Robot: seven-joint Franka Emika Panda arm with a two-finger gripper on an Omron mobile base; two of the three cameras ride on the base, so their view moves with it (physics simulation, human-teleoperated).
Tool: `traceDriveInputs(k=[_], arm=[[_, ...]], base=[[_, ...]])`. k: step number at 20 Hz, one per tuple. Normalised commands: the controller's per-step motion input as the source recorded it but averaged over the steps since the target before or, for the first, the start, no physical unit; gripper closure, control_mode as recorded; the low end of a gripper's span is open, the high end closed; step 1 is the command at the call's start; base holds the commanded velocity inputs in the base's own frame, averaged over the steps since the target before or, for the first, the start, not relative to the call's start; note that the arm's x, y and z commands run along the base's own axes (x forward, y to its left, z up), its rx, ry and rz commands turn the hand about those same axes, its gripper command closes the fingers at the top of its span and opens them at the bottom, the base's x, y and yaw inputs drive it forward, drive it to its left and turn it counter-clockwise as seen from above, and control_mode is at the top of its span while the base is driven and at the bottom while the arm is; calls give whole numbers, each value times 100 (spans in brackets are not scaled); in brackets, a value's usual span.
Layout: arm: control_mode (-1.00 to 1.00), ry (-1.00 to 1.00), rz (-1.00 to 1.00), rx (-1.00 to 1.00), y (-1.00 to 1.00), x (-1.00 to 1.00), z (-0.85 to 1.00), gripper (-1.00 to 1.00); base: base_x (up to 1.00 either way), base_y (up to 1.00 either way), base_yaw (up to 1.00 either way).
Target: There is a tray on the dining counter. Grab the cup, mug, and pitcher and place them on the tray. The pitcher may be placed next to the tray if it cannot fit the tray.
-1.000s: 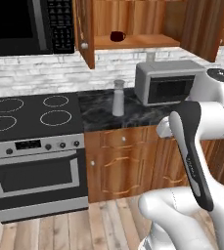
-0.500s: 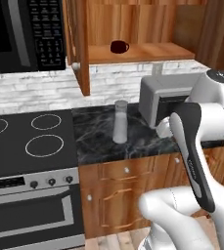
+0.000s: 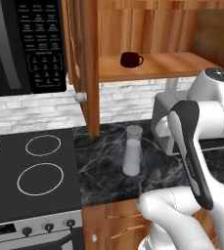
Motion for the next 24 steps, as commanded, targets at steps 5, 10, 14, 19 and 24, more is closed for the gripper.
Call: traceDriveInputs(k=[5, 10, 14, 19, 24], arm=[[100, 0, 0, 0, 0, 0, 0, -100], [100, 0, 0, 0, 0, 0, 0, -100], [100, 0, 0, 0, 0, 0, 0, -100], [100, 0, 0, 0, 0, 0, 0, -100], [100, 0, 0, 0, 0, 0, 0, -100]], base=[[28, -36, 0], [36, -29, -3], [31, -19, -2], [6, -2, 0], [9, 0, 0]])
